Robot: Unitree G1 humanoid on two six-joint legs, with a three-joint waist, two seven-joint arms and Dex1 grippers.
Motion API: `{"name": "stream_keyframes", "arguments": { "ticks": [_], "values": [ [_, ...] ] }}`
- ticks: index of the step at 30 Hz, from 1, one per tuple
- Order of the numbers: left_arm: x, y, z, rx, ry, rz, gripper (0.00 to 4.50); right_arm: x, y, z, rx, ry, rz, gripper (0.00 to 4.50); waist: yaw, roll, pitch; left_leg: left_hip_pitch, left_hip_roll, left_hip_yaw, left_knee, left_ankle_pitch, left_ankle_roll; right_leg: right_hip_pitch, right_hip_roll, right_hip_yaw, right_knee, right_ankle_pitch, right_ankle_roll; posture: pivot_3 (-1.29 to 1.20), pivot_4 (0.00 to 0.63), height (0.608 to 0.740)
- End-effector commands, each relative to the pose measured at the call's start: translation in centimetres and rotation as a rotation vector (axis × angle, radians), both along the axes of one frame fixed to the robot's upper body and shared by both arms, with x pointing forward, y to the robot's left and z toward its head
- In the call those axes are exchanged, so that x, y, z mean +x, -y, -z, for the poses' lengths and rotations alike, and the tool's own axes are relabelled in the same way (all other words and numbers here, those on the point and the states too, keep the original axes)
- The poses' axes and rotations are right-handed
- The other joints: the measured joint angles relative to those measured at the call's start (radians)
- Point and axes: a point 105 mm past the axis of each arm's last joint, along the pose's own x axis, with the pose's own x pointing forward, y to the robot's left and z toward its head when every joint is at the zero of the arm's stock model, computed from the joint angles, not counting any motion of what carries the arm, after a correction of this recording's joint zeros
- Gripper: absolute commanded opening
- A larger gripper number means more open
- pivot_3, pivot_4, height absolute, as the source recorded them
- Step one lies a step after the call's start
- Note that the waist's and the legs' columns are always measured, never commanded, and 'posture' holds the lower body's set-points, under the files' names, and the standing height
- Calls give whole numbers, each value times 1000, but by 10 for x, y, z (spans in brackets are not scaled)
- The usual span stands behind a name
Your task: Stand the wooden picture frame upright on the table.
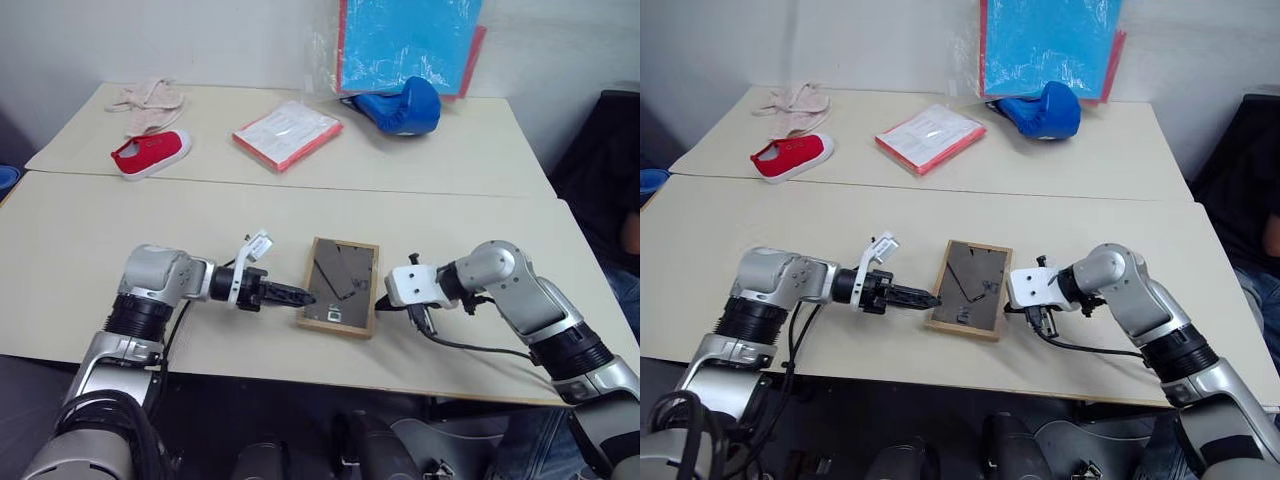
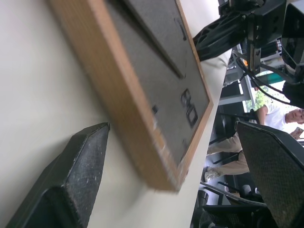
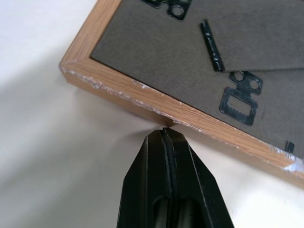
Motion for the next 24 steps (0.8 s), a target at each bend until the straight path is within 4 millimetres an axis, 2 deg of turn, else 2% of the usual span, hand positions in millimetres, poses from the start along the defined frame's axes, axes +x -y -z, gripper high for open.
{"name": "stream_keyframes", "arguments": {
  "ticks": [1,4,8,9,11,17,19,21,22,24],
  "values": [
    [-6,16,20,42,-64,33,4486,2,-5,-9,15,42,-13,0,1,0,0,0,0,0,0,0,0,0,0,0,0,0,0,0,150,740],
    [-8,26,14,24,-56,69,4486,3,-5,-8,9,47,-12,0,3,0,0,0,0,0,0,0,0,1,0,0,-1,0,0,0,150,740],
    [-2,24,7,1,-43,50,4486,3,-4,-8,13,46,-3,0,1,0,0,0,0,0,0,0,0,0,0,-1,-1,0,0,0,150,740],
    [0,23,5,-3,-39,42,4185,3,-4,-8,14,46,-1,0,-1,0,0,0,0,0,0,0,0,0,0,-1,-1,0,0,0,150,740],
    [0,19,1,-22,-35,40,3893,2,-2,-6,15,45,6,0,-5,0,0,0,0,0,0,0,0,0,0,-1,-1,0,0,0,150,740],
    [-4,21,-5,-60,-35,58,2058,1,-2,-8,65,47,41,0,-12,0,1,-1,1,0,0,0,0,-1,0,-1,0,0,0,0,150,740],
    [-2,21,-9,-87,-22,40,1602,0,-4,-13,110,45,58,0,-10,0,1,-1,1,0,0,0,-1,-1,0,-1,0,0,0,0,150,740],
    [1,16,-17,-125,-2,7,1283,-5,-3,-24,186,0,104,0,-11,0,1,-1,0,0,0,0,-1,-1,0,-1,0,0,0,0,150,740],
    [1,13,-21,-140,9,-4,1260,-7,-1,-29,210,-18,120,0,-12,0,1,-1,0,0,0,0,-1,-1,0,-1,0,0,0,0,150,740],
    [2,6,-32,-171,53,-29,1260,-13,8,-42,258,-85,161,389,-14,0,2,-1,1,0,0,1,-1,-2,0,-1,2,0,0,0,150,740]
  ]
}}
